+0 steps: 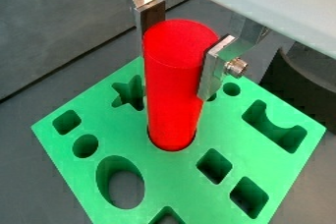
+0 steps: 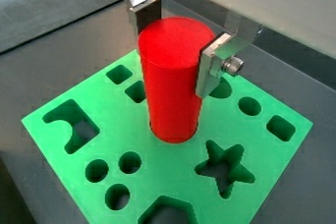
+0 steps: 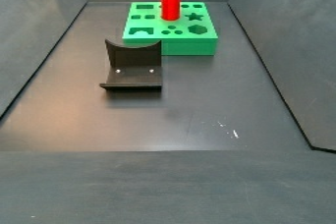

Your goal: Insert the round object.

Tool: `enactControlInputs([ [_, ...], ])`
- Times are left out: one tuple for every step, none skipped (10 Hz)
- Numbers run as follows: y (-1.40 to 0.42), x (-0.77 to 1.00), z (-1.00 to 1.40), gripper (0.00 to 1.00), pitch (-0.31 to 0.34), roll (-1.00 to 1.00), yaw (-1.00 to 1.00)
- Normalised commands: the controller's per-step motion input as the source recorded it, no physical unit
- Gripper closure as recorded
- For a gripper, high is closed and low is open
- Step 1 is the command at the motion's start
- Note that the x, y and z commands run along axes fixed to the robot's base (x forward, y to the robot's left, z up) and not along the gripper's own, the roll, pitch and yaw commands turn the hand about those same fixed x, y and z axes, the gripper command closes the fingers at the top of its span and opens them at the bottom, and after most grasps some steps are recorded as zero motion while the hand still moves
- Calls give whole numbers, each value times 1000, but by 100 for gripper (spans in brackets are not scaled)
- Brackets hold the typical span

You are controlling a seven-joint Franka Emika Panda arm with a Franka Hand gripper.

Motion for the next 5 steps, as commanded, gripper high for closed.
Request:
enactControlInputs([
  [0, 0, -183, 100, 0, 0, 0],
  [0, 9, -214, 100, 0, 0, 0],
  [6, 0, -183, 100, 0, -13, 0],
  [46, 3, -11, 100, 0, -64, -3],
  [0, 0, 0, 100, 0, 0, 0],
])
